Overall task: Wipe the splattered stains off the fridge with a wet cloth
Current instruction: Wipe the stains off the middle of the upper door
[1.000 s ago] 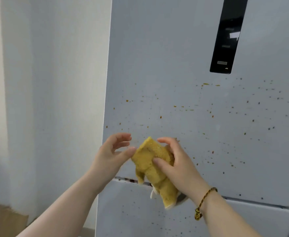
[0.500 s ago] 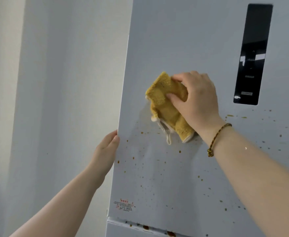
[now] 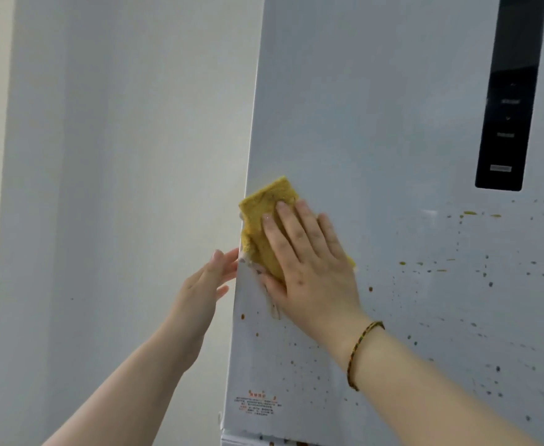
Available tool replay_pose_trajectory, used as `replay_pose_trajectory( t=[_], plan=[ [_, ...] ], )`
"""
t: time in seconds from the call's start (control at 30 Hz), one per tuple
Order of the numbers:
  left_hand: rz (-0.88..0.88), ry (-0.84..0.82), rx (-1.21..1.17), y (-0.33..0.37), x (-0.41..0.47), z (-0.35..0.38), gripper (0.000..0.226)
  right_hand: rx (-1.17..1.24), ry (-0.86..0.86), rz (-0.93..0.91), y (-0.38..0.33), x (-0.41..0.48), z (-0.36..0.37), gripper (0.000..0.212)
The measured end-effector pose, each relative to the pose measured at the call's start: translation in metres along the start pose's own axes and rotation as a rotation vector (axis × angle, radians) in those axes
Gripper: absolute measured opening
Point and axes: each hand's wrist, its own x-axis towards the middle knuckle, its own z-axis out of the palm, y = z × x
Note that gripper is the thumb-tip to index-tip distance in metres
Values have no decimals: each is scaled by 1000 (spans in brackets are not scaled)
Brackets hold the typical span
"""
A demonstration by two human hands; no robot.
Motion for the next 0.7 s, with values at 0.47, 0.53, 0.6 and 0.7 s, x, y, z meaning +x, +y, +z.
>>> replay_pose_trajectory(
  t=[0.47,0.53,0.6,0.7],
  plan=[
    [-107,-184,-54,4,-1,-14,51,69,-40,-677,15,-47,4,27],
    [-120,-188,-68,4,-1,-14,54,53,9,-570,24,-20,-2,25],
    [-114,-180,-69,3,-1,-13,50,86,84,-310,23,-6,-4,26],
    [-117,-205,-96,4,-3,-13,51,133,153,-108,0,-20,6,28]
  ],
)
